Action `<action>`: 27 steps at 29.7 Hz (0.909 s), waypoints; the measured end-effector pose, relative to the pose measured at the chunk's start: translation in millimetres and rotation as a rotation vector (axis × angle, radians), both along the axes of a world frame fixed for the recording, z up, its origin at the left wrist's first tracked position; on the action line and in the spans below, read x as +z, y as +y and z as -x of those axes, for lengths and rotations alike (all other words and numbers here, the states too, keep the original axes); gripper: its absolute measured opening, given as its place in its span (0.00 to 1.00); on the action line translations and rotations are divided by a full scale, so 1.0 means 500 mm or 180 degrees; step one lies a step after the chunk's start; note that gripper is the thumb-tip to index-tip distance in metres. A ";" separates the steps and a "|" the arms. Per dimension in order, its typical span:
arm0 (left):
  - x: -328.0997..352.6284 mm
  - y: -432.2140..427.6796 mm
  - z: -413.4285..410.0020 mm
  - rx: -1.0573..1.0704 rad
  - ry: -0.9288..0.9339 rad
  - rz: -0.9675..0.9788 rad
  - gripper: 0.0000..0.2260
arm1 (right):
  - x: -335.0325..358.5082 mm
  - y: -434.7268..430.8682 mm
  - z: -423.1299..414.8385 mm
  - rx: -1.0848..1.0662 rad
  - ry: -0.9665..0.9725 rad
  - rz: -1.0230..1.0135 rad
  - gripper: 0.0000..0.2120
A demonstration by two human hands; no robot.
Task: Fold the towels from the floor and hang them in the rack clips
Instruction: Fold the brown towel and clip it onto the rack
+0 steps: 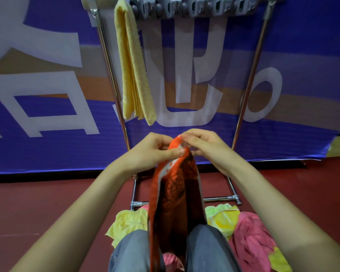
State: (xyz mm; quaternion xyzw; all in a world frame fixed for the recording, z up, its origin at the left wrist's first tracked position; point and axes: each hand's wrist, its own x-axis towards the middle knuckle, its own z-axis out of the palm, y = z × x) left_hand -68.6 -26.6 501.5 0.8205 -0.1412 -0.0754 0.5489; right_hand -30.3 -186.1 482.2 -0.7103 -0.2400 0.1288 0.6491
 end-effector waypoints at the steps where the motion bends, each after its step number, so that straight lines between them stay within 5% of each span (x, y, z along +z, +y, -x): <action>1: 0.003 -0.003 -0.004 -0.0018 -0.0008 -0.0034 0.07 | 0.008 0.001 -0.001 -0.0037 -0.0124 0.0065 0.09; 9: -0.053 -0.006 0.000 0.0241 0.0070 0.0167 0.16 | 0.018 0.003 -0.002 -0.0265 -0.0269 -0.0152 0.09; 13: -0.095 -0.004 -0.001 0.0117 0.0760 0.0035 0.11 | 0.010 -0.017 -0.015 -0.0583 -0.0220 -0.0252 0.10; 18: -0.125 0.002 -0.012 0.0205 0.0703 0.0329 0.10 | -0.001 -0.064 -0.047 -0.1086 -0.0008 -0.0552 0.10; 27: -0.149 0.078 -0.027 0.0422 0.0875 -0.0442 0.09 | -0.057 -0.200 -0.107 -0.1989 0.0335 -0.0737 0.08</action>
